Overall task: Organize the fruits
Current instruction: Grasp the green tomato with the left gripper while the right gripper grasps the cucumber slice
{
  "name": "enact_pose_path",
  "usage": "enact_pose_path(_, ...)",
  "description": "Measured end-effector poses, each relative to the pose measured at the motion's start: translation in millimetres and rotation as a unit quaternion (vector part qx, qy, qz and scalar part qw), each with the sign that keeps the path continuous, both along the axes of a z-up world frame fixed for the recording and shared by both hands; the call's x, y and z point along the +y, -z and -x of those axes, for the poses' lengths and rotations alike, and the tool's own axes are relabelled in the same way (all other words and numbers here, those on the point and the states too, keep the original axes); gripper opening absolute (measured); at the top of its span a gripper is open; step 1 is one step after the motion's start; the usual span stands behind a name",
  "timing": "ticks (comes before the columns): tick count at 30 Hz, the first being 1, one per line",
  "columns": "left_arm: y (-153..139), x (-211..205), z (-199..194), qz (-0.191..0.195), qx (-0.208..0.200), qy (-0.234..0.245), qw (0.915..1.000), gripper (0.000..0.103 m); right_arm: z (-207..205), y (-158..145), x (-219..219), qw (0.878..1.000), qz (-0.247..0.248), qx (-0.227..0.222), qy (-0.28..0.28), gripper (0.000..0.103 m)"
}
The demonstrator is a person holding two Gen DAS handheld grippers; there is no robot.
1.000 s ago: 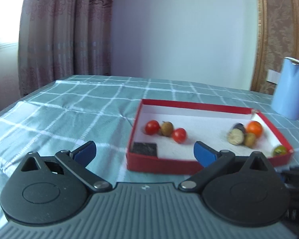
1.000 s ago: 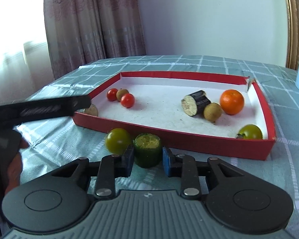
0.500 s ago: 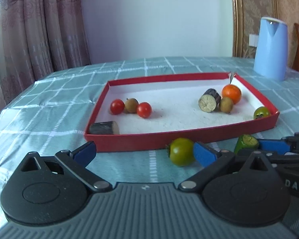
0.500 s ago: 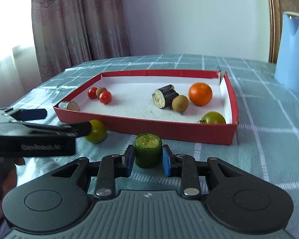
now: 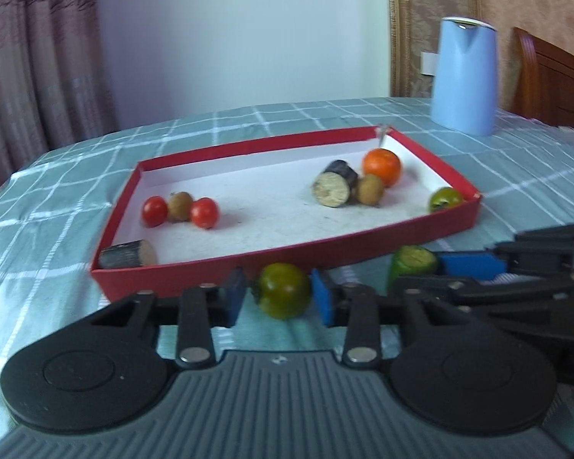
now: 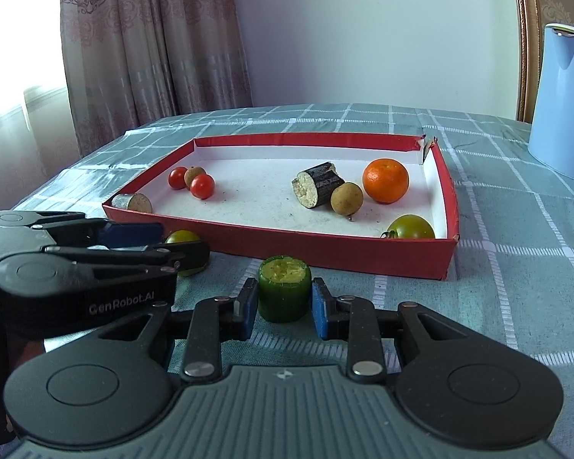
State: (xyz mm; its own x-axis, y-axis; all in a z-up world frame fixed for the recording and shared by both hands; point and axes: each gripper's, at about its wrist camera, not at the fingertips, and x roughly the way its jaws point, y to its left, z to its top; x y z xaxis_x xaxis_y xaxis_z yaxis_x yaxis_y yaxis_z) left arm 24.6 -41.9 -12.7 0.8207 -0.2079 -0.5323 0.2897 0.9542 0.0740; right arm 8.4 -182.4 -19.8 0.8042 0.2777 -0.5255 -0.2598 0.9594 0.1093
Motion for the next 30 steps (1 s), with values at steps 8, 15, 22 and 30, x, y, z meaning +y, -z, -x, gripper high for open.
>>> enact_pose_path(8,-0.6,3.4,1.7,0.013,-0.003,0.004,0.9999,0.029,-4.4,-1.5,0.6,1.000,-0.003,-0.005,0.000,0.029)
enact_pose_path(15,-4.5,8.9,13.4,0.024,-0.025,0.006,0.9994,0.029,-4.6,-2.2,-2.2,1.000,-0.012,-0.008,0.002,0.029)
enact_pose_path(22,-8.7,15.9,23.1,0.030,-0.040,0.000,0.9987,0.029,3.4,-5.6,-4.3,0.999,-0.017,-0.032,0.004,0.029)
enact_pose_path(30,-22.2,15.7,21.4,0.033,-0.046,-0.022,0.9982,0.029,13.0,-23.5,-4.5,0.996,-0.020,-0.084,0.007,0.029)
